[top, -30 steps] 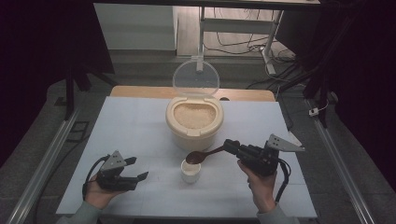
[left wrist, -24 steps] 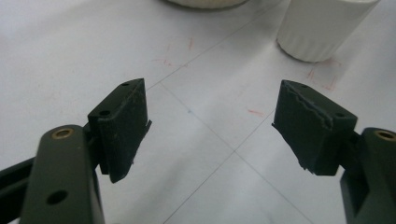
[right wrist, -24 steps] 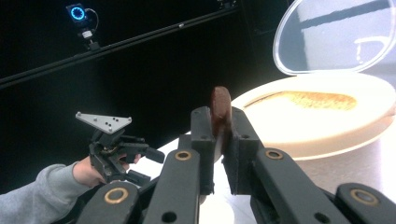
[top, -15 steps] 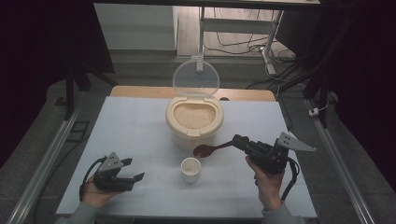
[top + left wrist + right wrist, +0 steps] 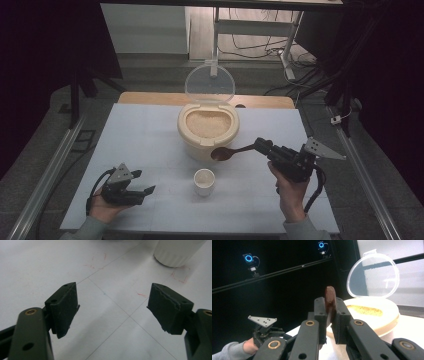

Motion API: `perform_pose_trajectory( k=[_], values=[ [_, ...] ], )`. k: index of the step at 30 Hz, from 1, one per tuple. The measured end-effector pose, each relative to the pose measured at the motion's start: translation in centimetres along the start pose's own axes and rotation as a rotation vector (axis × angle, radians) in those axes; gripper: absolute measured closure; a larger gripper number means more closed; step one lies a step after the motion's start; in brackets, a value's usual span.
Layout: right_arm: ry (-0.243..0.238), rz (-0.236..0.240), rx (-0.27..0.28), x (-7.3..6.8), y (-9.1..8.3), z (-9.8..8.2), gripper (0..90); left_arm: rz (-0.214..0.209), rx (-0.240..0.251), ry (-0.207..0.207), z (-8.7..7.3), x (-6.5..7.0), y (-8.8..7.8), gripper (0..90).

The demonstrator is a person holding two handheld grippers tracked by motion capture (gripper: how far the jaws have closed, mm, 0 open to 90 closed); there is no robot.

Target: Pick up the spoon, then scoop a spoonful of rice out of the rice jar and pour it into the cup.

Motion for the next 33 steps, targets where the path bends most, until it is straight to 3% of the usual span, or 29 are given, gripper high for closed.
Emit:
perform_pose_trajectory(
  k=[8, 16, 26, 33],
  values=[
    [-0.013, -0.031, 0.022, 1.3, 1.2, 2.0, 82.9, -0.005, -0.006, -0.005, 0.0, 0.0, 0.2, 22.4],
    [-0.03, -0.121, 0.006, 3.4, 3.5, 4.0, 82.9, -0.013, -0.014, -0.006, 0.1, 0.1, 0.3, 20.8],
    [-0.012, -0.187, -0.004, 4.8, 5.9, 4.6, 82.9, -0.016, -0.024, -0.013, 0.1, 0.0, 0.5, 19.5],
    [-0.044, -0.25, -0.038, 5.3, 7.4, 4.8, 82.9, -0.022, -0.036, -0.013, 0.1, 0.0, 0.7, 19.1]
  ],
)
Point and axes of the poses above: each handheld gripper's, and its own axes: y roughly forward along the jaws, z roughly out of its top, x roughly to its right, the point moved 1 cm from there along y, roughly forward along the jaws
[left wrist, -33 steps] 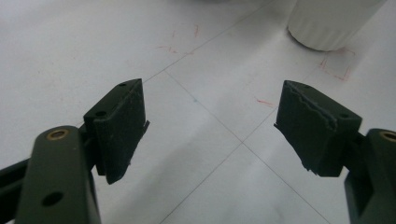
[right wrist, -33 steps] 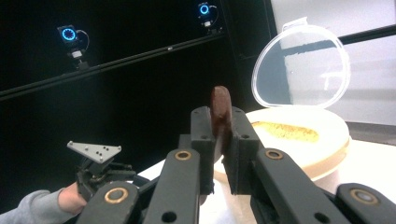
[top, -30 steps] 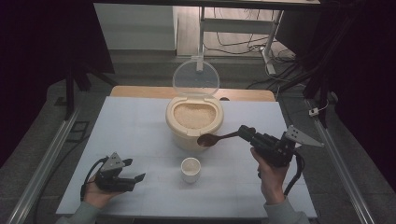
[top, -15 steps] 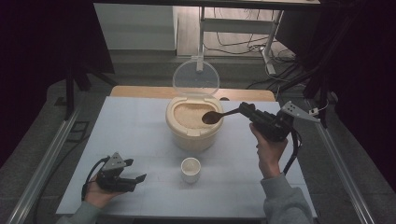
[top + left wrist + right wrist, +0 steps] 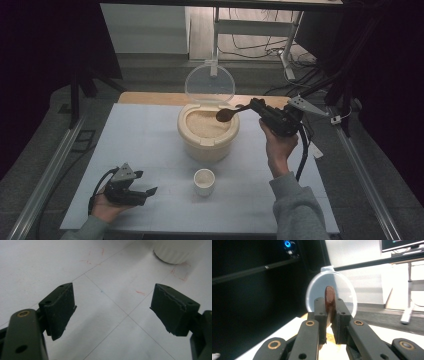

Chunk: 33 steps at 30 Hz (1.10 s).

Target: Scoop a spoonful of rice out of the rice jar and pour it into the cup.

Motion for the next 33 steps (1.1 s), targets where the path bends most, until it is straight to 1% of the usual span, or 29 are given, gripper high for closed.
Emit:
perform_pose_trajectory(
  k=[3, 4, 5, 12, 13, 16, 18, 20, 21, 23, 25, 26, 27, 28, 33],
  values=[
    [-0.026, -0.028, -0.02, -0.2, 0.6, -0.1, 82.9, 0.0, 0.0, -0.003, 0.0, 0.0, 0.0, 19.0],
    [-0.052, -0.045, -0.036, -0.3, 1.1, -0.2, 82.9, 0.0, 0.001, -0.003, 0.0, 0.0, 0.0, 19.0],
    [-0.052, -0.045, -0.036, -0.3, 1.1, -0.2, 82.9, 0.001, 0.0, -0.004, 0.0, 0.0, 0.0, 19.0],
    [-0.137, -0.103, -0.067, -1.3, 2.3, -0.7, 82.9, -0.001, -0.004, -0.001, 0.0, 0.0, 0.1, 18.9],
    [-0.137, -0.103, -0.067, -1.3, 2.3, -0.7, 82.9, -0.001, -0.004, -0.001, 0.0, 0.0, 0.1, 18.9],
    [-0.155, -0.124, -0.095, -1.4, 2.6, -1.0, 82.9, 0.0, -0.005, 0.001, 0.0, 0.0, 0.1, 18.9],
    [-0.161, -0.124, -0.11, -1.4, 2.9, -1.4, 82.9, 0.0, -0.004, 0.0, 0.0, 0.0, 0.1, 18.9],
    [-0.139, -0.12, -0.117, -1.4, 3.2, -1.8, 82.9, 0.001, -0.005, -0.001, 0.0, -0.1, 0.1, 18.9],
    [-0.119, -0.114, -0.124, -1.3, 3.5, -2.1, 82.9, 0.001, -0.005, -0.001, 0.0, -0.1, 0.1, 18.9],
    [-0.095, -0.105, -0.127, -1.1, 3.7, -2.5, 82.9, 0.001, -0.005, -0.001, -0.1, 0.0, 0.1, 18.9],
    [-0.057, -0.095, -0.133, -0.9, 4.0, -3.0, 82.9, 0.001, -0.006, -0.001, -0.1, 0.0, 0.1, 18.9],
    [-0.015, -0.082, -0.139, -0.6, 4.2, -3.5, 82.9, 0.001, -0.005, -0.001, -0.1, 0.0, 0.1, 18.9],
    [-0.015, -0.082, -0.139, -0.6, 4.2, -3.5, 82.9, 0.0, -0.006, 0.0, -0.1, 0.0, 0.1, 18.9],
    [-0.003, -0.08, -0.139, -0.5, 4.3, -3.6, 82.9, 0.001, -0.007, 0.0, -0.1, -0.1, 0.1, 18.9],
    [0.1, -0.066, -0.121, 0.3, 4.6, -4.4, 82.9, 0.002, -0.008, 0.004, 0.0, 0.0, 0.1, 18.8]
  ],
)
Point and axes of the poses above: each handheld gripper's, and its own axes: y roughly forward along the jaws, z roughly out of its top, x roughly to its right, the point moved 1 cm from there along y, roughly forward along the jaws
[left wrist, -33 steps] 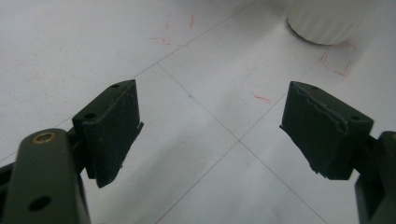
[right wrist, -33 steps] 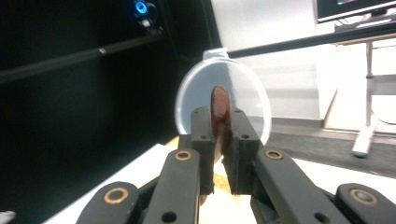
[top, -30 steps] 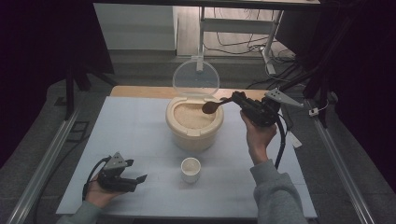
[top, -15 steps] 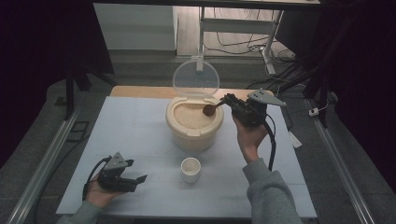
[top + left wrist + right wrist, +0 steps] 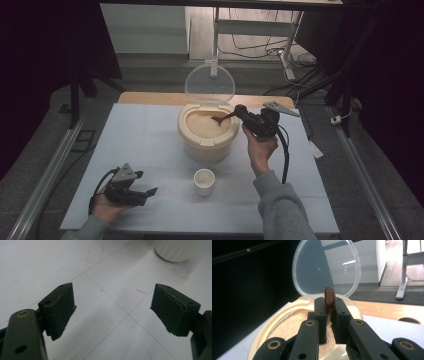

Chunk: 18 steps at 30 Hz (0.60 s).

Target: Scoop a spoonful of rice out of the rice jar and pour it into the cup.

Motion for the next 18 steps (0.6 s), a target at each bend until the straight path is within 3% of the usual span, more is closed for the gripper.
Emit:
perform_pose_trajectory(
  k=[6, 8, 15, 16, 18],
  values=[
    [0.06, 0.003, 0.008, 0.39, 0.04, -0.13, 82.7, -0.001, -0.001, 0.001, -0.01, 0.01, 0.0, 18.8],
    [0.122, 0.024, 0.001, 0.6, 0.14, -0.35, 82.6, -0.001, 0.0, 0.002, 0.02, 0.04, 0.0, 18.8],
    [0.193, 0.041, -0.002, 0.81, 0.23, -0.74, 82.1, 0.001, 0.003, 0.001, 0.04, 0.01, -0.08, 18.8],
    [0.225, 0.043, 0.001, 0.92, 0.19, -0.77, 82.1, 0.0, 0.003, 0.001, 0.04, 0.02, -0.08, 18.7],
    [0.245, 0.054, 0.001, 0.99, 0.16, -0.77, 82.1, 0.001, 0.002, 0.001, 0.03, 0.02, -0.08, 18.7]
  ],
)
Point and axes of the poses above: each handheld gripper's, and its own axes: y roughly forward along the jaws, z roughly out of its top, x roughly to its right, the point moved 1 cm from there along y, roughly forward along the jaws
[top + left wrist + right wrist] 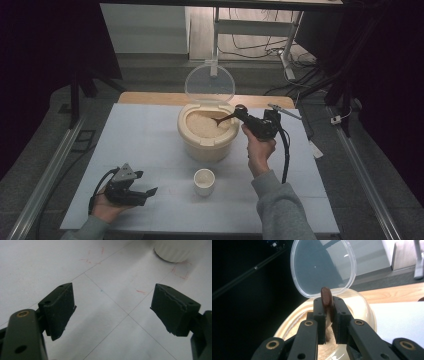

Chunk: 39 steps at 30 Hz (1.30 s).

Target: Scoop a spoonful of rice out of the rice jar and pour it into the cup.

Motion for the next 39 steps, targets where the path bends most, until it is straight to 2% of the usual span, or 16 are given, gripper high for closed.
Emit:
perform_pose_trajectory(
  k=[2, 5, 11, 16, 24, 30, 39],
  values=[
    [0.038, 0.016, 0.001, 0.1, 0.0, 0.0, 82.3, 0.0, 0.001, 0.0, 0.0, 0.0, 0.0, 18.8],
    [0.056, 0.019, -0.008, 0.2, 0.0, 0.0, 82.4, -0.001, 0.0, 0.0, 0.0, 0.0, 0.0, 18.8],
    [0.141, 0.021, 0.001, 0.9, -0.2, -0.1, 82.5, 0.007, 0.001, 0.006, 0.0, 0.0, -0.1, 18.9],
    [0.204, 0.042, 0.015, 1.4, -0.7, 0.0, 83.1, 0.008, -0.002, 0.008, 0.0, 0.1, 0.0, 18.9],
    [0.245, 0.059, 0.018, 1.7, -1.4, 0.4, 83.1, 0.006, -0.004, 0.009, 0.0, 0.1, 0.0, 19.0],
    [0.323, 0.079, 0.007, 2.3, -1.6, 0.6, 83.0, 0.004, -0.006, 0.013, 0.0, 0.1, 0.0, 19.2],
    [0.387, 0.113, 0.013, 2.8, -2.1, 0.9, 83.1, 0.004, -0.005, 0.013, 0.0, 0.1, 0.0, 19.3]
  ],
)
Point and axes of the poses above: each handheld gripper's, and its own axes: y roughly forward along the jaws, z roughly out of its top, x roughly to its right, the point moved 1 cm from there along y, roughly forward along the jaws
